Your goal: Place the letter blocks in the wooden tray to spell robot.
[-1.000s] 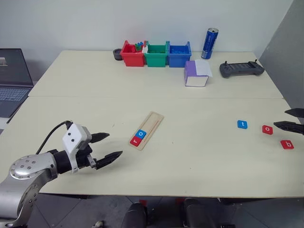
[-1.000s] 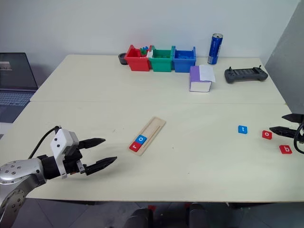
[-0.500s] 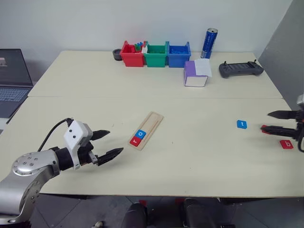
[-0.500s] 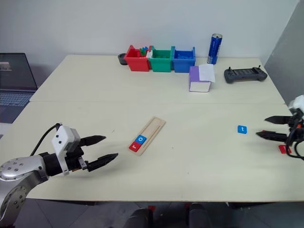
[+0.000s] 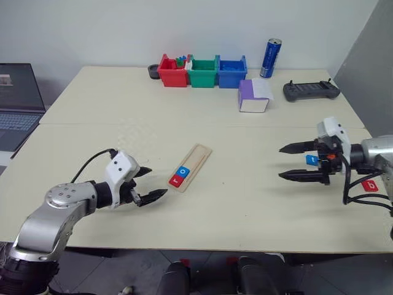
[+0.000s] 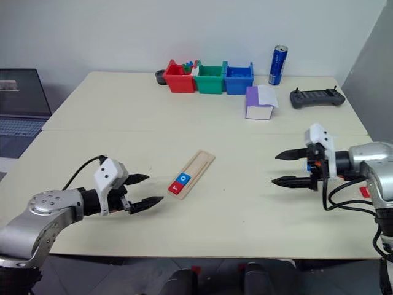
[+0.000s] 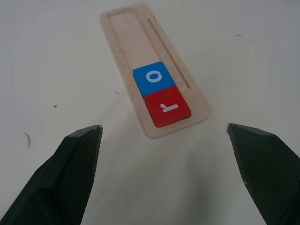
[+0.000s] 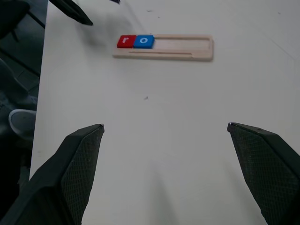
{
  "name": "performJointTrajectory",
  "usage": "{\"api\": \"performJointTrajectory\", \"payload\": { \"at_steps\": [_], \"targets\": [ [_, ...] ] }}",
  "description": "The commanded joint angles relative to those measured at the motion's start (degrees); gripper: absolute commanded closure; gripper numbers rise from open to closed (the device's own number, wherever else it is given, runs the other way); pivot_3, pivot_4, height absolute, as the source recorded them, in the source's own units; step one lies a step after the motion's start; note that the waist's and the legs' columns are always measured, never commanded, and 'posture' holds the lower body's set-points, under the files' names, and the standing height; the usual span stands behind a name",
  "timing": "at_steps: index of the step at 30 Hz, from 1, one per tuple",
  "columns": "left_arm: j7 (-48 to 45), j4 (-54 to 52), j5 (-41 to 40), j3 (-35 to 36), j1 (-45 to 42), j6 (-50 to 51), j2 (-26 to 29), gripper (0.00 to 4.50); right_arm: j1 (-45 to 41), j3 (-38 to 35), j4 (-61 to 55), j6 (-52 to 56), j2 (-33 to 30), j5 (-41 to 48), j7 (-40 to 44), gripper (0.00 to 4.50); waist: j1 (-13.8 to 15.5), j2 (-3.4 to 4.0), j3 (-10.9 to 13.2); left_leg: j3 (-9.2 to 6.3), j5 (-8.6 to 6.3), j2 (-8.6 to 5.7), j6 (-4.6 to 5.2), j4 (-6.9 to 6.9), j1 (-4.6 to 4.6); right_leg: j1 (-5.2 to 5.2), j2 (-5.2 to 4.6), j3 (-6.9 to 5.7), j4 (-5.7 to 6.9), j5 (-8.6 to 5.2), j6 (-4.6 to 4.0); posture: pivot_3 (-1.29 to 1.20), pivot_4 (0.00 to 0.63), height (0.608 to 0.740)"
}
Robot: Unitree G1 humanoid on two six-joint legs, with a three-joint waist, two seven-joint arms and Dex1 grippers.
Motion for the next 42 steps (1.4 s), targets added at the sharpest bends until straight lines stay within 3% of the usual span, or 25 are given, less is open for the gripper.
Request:
{"api": "performJointTrajectory", "payload": {
  "at_steps": [1,16,27,42],
  "targets": [
    [1.64,-1.44,-0.69,-0.40,-3.01,2.24,-1.64,0.00,-1.38,0.34,-2.90,1.11,0.15,1.21,-0.91,0.01,0.04,-0.01,0.00,0.00,0.00,0.00,0.00,0.01,-0.01,-0.01,0.00,0.00,0.00,0.00,0.00,0.00,0.150,0.740],
    [10.27,-2.34,3.47,-10.12,-9.83,11.40,-8.84,0.00,-1.68,2.44,-5.32,2.34,1.42,1.56,-3.03,0.01,0.04,-0.06,0.02,-0.04,0.00,-0.01,0.00,0.04,-0.05,-0.02,0.00,-0.02,0.01,0.02,-0.02,0.00,0.150,0.740],
    [21.00,-6.15,8.11,-8.08,-7.97,13.83,-12.75,0.00,0.18,2.38,-5.81,2.11,0.30,0.81,-3.96,0.01,0.04,-0.11,0.04,-0.07,0.00,-0.02,0.00,0.05,-0.11,-0.03,0.00,-0.04,-0.04,0.04,-0.04,0.00,0.150,0.740],
    [22.19,-4.16,7.94,-9.78,-6.40,16.32,-16.38,0.00,-0.76,3.27,-4.61,1.30,0.76,0.33,-3.89,0.01,0.09,-0.13,0.05,-0.09,0.00,-0.03,0.00,0.05,-0.11,-0.03,0.00,-0.06,-0.04,0.03,-0.03,0.00,0.150,0.740]
  ]
}}
